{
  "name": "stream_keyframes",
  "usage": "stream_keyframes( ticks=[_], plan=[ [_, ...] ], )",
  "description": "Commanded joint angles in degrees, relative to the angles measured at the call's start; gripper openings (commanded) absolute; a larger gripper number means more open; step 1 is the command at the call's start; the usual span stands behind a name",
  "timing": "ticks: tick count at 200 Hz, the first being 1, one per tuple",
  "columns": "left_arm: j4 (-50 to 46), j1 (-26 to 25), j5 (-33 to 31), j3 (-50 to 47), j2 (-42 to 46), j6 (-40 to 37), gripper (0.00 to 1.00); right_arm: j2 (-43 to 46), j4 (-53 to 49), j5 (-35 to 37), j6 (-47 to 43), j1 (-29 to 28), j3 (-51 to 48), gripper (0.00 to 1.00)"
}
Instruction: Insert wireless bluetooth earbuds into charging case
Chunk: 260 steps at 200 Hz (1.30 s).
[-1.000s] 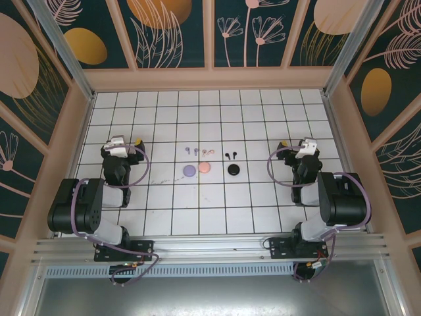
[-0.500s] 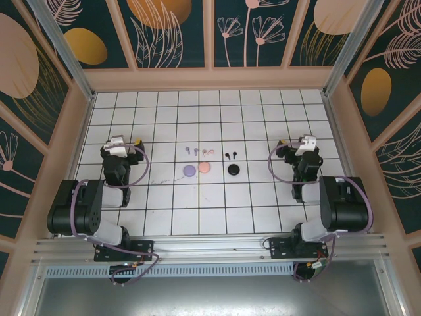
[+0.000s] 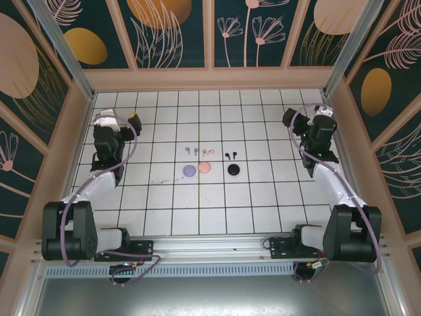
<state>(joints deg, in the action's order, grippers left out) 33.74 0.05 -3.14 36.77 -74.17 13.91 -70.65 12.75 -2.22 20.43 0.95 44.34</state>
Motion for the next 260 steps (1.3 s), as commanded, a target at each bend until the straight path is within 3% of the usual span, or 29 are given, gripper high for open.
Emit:
stream_keyframes(
  ticks=[1,28,112,134,187,225,260],
  plan=[
    [-11.8,0.0,8.0,4.5,-0.5,10.6,0.99,0.9,-16.1,-1.8,1.6,-3.6,3.7,0.96],
    [-13.4,-2.1,12.7,5.7,-1.4,16.2,0.99,0.0,-23.9,-0.1,0.9,-10.8,6.0,0.9],
    [-16.1,-15.7,8.9,3.9,1.5,23.4,0.99,-15.6,-31.7,2.8,4.6,-28.1,11.8,0.82],
    [-17.5,-17.7,8.2,4.5,0.1,23.6,0.99,-19.9,-34.2,8.9,5.0,-31.8,15.6,0.83],
    [-17.5,-20.3,7.6,5.9,-4.2,26.9,0.99,-28.0,-39.3,10.8,6.1,-34.3,22.4,0.81],
    [-23.7,-20.5,5.1,9.4,-6.5,31.3,0.99,-29.7,-40.1,8.8,6.7,-34.3,23.9,0.81],
    [-25.1,-20.9,7.5,11.1,-7.8,32.5,0.99,-30.8,-40.4,7.4,6.7,-34.4,24.3,0.81]
  ],
)
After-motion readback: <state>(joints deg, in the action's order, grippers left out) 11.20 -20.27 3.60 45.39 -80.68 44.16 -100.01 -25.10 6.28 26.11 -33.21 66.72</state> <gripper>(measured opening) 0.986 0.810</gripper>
